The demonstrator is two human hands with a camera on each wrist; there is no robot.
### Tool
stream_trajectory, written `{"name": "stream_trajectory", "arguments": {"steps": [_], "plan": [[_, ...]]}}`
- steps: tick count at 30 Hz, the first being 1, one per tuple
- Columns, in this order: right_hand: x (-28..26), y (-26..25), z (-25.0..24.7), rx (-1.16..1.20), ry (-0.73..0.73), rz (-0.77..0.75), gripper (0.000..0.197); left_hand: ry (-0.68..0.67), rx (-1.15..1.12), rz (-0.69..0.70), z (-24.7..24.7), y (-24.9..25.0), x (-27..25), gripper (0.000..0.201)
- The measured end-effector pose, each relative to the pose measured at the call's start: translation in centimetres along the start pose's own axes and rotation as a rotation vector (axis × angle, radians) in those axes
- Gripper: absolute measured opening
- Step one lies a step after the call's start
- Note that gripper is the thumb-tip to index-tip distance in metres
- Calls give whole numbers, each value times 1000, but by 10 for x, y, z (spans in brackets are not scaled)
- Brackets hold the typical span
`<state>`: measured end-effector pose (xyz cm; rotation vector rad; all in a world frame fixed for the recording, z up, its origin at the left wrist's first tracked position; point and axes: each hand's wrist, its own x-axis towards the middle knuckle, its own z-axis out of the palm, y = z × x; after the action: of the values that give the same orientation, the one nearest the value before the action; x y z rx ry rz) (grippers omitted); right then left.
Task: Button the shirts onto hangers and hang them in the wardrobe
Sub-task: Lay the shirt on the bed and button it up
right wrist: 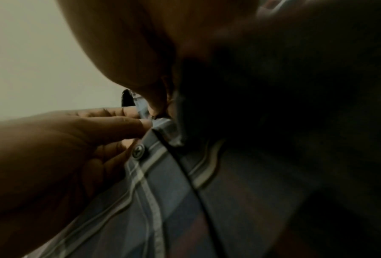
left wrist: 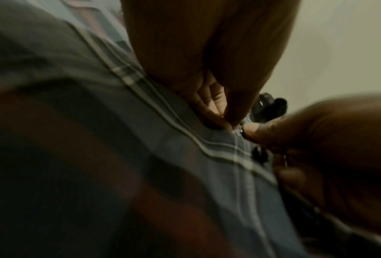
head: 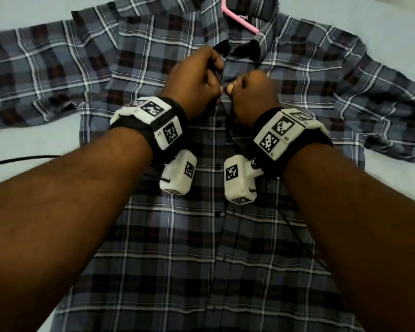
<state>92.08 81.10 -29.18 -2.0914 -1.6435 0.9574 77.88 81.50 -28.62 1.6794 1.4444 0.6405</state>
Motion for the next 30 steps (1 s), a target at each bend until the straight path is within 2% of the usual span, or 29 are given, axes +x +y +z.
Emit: {"name": "stream_trajectory", "arguments": {"steps": [2, 4, 7, 9, 13, 15, 18, 20, 23, 25, 28, 30], "plan": [[1, 0, -2, 19, -16, 27, 42, 21, 230, 104, -3, 5, 1, 29], [3, -2, -6, 72, -32, 51, 42, 28, 308, 139, -3, 9, 0, 33], [5, -10, -10, 5, -51, 65, 35, 53, 359, 135, 1, 14, -3, 38], [3, -14, -10, -58, -17, 68, 23, 58, 351, 91, 0, 14, -6, 39], [-8, -10, -21, -103, 74, -4, 12, 158, 339, 12, -10, 5, -24, 6], [-29, -6, -28, -192, 127, -52, 19, 169, 303, 15, -7, 4, -45, 6], [-67, 1, -23, -231, 51, -88, 24, 113, 266, 29, 11, 2, -74, 11], [-83, 6, -13, -293, 14, -116, 28, 104, 267, 28, 23, -2, -83, 16], [-87, 8, -5, -419, 73, -168, 29, 142, 287, 26, 29, -3, -82, 19], [-88, 4, -5, -446, 76, -160, 24, 135, 290, 23, 28, 1, -79, 19], [-88, 0, -10, -394, 84, -49, 19, 113, 274, -32, 24, 5, -76, 19], [-87, 0, -14, -318, 76, 16, 18, 138, 252, -90, 22, 6, -75, 9]]}}
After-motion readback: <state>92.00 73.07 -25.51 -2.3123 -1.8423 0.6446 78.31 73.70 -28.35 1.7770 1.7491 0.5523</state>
